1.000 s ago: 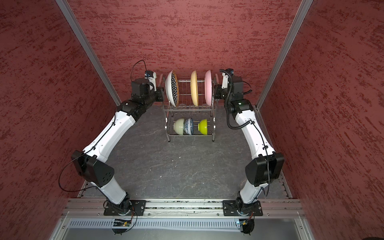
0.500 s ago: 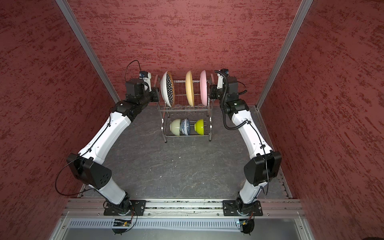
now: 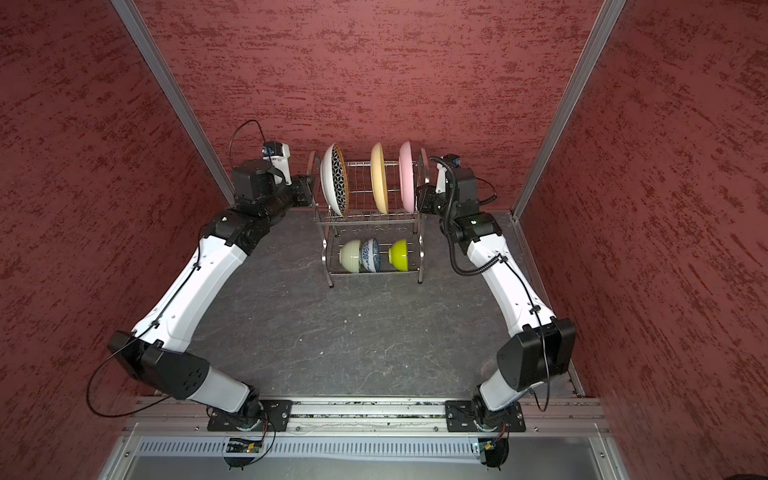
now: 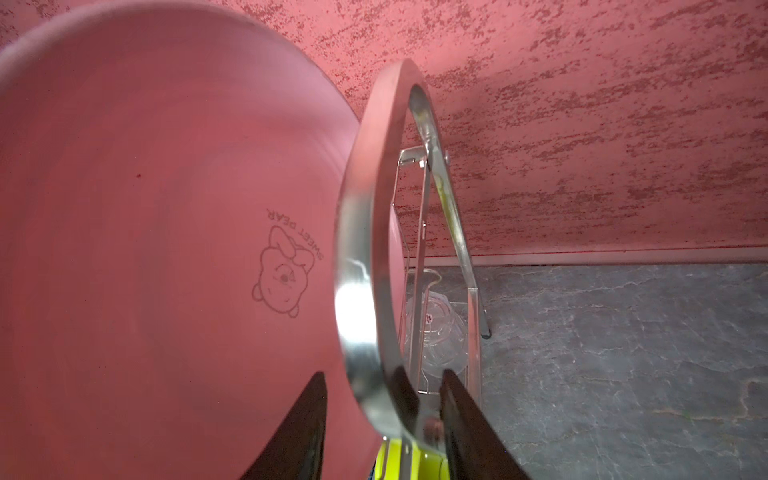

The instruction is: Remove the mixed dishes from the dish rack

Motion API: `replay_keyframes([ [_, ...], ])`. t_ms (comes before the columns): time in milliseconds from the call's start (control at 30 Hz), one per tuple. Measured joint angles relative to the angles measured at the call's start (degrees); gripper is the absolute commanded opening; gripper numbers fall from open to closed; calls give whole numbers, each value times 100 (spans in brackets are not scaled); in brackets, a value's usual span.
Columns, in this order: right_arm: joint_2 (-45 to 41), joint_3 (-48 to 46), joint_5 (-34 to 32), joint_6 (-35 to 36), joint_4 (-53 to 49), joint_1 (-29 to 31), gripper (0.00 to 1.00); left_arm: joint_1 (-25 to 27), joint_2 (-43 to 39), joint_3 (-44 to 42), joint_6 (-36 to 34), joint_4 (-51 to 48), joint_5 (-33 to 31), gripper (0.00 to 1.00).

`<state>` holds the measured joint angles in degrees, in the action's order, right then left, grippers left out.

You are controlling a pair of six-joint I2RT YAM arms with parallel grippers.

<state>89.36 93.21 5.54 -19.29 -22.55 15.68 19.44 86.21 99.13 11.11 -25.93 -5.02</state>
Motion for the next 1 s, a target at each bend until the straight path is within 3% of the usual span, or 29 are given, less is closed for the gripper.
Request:
replay_keyframes([
  [267,-369,-236,-13,22,4,0,48,192,-286,-24,61,-111,-208,55],
  [567,-938,-407,195,120,-68,0,51,210,-785,-896,210,-273,-404,75],
  [800,-1331,-457,855,173,9,0,40,74,-1021,-1526,459,-275,-339,77],
  [1000,-1200,-457,1241,170,15,2,39,4,-1049,-1611,518,-326,-208,77],
])
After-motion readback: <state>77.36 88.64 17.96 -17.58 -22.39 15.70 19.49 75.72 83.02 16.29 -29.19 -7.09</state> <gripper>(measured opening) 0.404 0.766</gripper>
